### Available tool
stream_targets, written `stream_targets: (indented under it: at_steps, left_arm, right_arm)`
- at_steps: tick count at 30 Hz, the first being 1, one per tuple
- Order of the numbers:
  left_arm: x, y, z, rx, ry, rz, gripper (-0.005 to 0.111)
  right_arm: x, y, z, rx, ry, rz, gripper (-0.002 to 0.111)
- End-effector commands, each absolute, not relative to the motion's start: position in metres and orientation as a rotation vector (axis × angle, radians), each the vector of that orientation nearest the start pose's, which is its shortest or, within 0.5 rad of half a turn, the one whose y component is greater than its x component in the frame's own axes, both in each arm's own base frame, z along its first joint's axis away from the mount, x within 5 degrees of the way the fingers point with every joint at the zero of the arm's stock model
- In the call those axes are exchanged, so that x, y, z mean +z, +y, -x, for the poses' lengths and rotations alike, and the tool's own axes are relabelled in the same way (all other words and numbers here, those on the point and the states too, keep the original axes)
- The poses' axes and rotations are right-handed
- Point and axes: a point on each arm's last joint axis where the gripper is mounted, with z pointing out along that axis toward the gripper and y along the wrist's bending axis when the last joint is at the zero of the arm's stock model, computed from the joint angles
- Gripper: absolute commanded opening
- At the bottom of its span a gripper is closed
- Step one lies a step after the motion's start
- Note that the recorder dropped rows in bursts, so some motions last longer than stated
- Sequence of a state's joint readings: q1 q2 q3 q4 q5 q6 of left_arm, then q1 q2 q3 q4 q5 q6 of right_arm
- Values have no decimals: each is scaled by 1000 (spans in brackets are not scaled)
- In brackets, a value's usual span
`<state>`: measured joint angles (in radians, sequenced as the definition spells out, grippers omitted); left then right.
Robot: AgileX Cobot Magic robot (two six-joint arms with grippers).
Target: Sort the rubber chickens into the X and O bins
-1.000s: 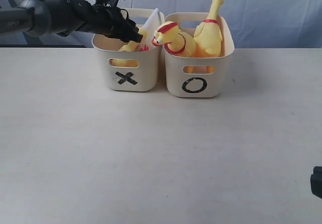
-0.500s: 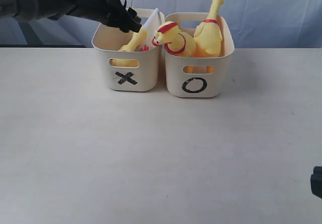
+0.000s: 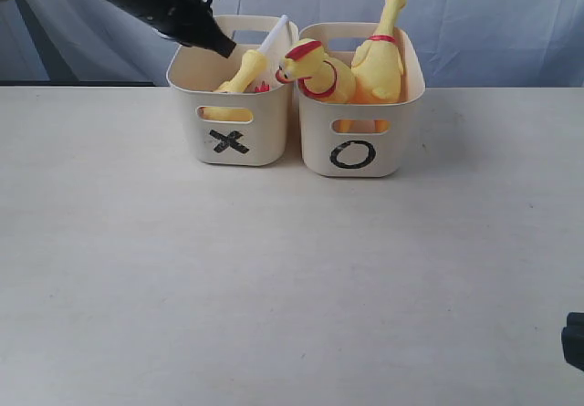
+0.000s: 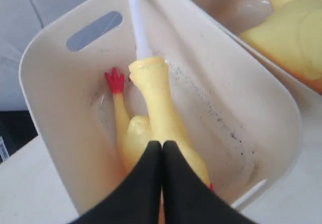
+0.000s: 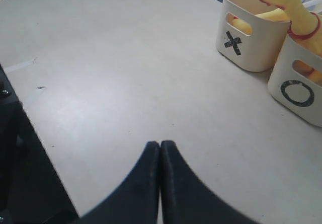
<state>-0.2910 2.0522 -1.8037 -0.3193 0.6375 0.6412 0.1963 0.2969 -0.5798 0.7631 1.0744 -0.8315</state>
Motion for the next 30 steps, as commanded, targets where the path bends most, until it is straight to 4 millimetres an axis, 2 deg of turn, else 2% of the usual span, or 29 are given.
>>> stream_targets:
  at_steps: [1, 8, 14, 27, 28, 30]
  left_arm:
    - [282, -131, -445, -185, 2234, -759, 0]
    - [291, -111, -418, -172, 2251, -718, 0]
    - [300, -101, -381, -164, 2213, -665, 0]
    - [313, -78, -286, -177, 2111, -530, 0]
    - [315, -74, -270, -178, 2092, -518, 0]
    - [316, -70, -254, -174, 2073, -513, 0]
  right_arm:
    - [314, 60, -17, 568, 1809, 959, -1]
    - [314, 60, -17, 568, 1809, 959, -1]
    - [314, 60, -17, 568, 1809, 959, -1]
    - [314, 60, -17, 568, 1809, 959, -1]
    - [314, 60, -17, 568, 1809, 959, -1]
    - [314, 60, -17, 568, 1809, 959, -1]
